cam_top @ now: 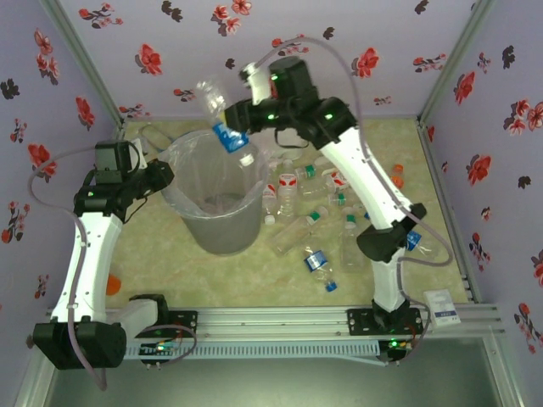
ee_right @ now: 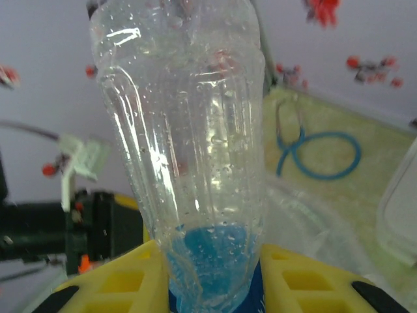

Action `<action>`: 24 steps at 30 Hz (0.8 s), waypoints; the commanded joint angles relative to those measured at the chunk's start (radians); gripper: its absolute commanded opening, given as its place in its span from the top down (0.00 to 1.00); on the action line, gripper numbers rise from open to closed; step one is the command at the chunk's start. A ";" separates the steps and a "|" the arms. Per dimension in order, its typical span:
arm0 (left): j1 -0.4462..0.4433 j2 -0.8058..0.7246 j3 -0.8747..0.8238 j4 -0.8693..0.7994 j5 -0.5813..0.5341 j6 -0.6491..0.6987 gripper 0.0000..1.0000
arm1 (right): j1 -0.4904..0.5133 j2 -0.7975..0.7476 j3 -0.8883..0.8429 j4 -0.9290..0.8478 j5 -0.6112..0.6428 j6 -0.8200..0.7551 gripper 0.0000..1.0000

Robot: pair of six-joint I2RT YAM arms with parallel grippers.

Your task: Put the plastic bottles in the bin

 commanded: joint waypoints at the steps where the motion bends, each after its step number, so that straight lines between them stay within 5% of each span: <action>1: -0.006 0.009 0.019 0.018 0.030 -0.005 0.86 | 0.058 0.029 0.076 -0.200 0.099 -0.096 0.75; 8: -0.006 0.015 0.027 0.019 0.028 0.005 0.88 | 0.134 0.064 0.016 -0.286 0.149 -0.145 0.74; 18: -0.006 0.010 -0.001 0.047 0.028 0.008 0.89 | 0.150 0.046 -0.002 -0.260 0.176 -0.147 0.39; 24: -0.006 0.016 0.001 0.047 0.028 0.015 0.90 | 0.149 0.025 0.013 -0.212 0.172 -0.145 0.29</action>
